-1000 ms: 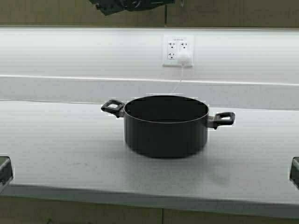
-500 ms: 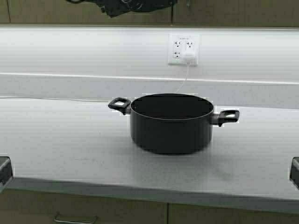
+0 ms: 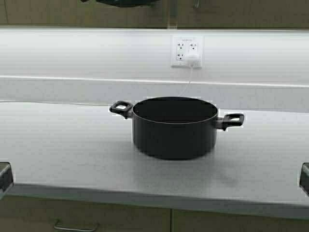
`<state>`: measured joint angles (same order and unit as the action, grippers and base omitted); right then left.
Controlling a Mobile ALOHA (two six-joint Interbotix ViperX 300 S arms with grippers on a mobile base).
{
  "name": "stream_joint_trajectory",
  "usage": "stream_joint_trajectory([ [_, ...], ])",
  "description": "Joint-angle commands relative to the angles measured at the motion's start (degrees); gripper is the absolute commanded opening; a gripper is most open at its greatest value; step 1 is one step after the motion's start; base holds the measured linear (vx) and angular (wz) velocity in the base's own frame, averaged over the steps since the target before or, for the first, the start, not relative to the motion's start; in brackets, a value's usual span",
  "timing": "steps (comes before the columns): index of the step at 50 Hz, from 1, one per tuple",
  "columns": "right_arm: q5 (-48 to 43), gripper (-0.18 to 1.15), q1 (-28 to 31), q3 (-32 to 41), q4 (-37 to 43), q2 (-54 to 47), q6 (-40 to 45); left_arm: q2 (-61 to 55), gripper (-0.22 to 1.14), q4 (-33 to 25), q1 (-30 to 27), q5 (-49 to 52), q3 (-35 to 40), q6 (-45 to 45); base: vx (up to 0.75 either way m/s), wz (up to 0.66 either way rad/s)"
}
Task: Open the cabinet, put the pot inside, then close it
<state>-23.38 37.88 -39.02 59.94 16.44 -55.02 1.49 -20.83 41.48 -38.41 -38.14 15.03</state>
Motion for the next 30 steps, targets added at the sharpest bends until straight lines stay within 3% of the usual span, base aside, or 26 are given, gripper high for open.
stream_joint_trajectory([
  [1, 5.1, 0.06, -4.1, -2.5, -1.4, 4.3, -0.3, 3.5, 0.03, -0.2, -0.3, 0.5, -1.7, -0.5, -0.06, 0.01],
  [13, 15.3, 0.06, -12.0, -8.3, -4.6, 10.3, 0.0, 8.9, 0.03, 0.1, -1.3, 4.9, -7.4, 1.6, -0.06, 0.01],
  [30, 25.8, 0.06, -20.8, -11.8, -7.3, 15.1, 0.6, 21.0, 0.03, 1.4, -9.8, 18.1, -12.8, 2.8, -0.05, 0.04],
])
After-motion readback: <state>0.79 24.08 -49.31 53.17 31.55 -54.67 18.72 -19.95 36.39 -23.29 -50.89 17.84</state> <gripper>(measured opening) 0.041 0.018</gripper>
